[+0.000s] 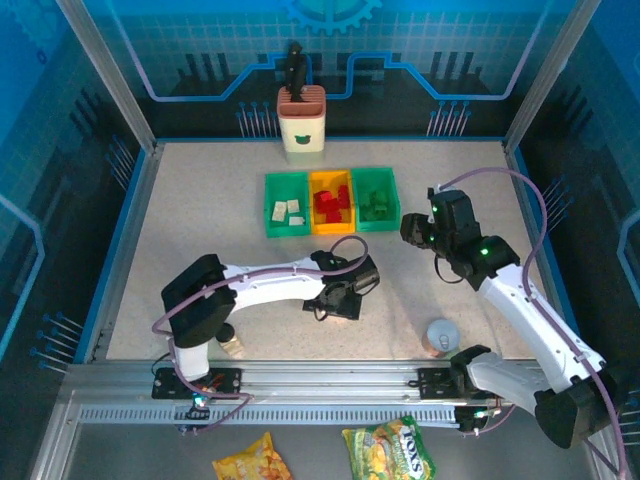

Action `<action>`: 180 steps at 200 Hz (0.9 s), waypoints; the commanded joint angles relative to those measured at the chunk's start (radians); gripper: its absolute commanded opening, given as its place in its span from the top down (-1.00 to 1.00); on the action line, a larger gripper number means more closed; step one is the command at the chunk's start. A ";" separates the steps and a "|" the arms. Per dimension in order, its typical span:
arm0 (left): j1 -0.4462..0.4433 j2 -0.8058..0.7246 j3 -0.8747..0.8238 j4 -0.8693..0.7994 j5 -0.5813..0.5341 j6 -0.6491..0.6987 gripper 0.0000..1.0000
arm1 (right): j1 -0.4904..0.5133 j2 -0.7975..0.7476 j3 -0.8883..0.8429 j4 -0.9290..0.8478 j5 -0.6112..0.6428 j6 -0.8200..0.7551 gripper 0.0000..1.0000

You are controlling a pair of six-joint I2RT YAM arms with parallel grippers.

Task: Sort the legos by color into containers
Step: Pick up the lego from the middle-left of the table.

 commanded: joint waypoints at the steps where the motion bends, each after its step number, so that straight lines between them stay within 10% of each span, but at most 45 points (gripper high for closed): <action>1: -0.008 0.036 0.037 -0.013 -0.002 -0.012 -0.66 | -0.023 -0.025 -0.014 0.007 -0.014 -0.015 -0.02; 180: 0.001 0.095 0.075 -0.026 -0.011 0.022 -0.29 | -0.054 -0.043 -0.006 -0.039 -0.023 -0.018 -0.02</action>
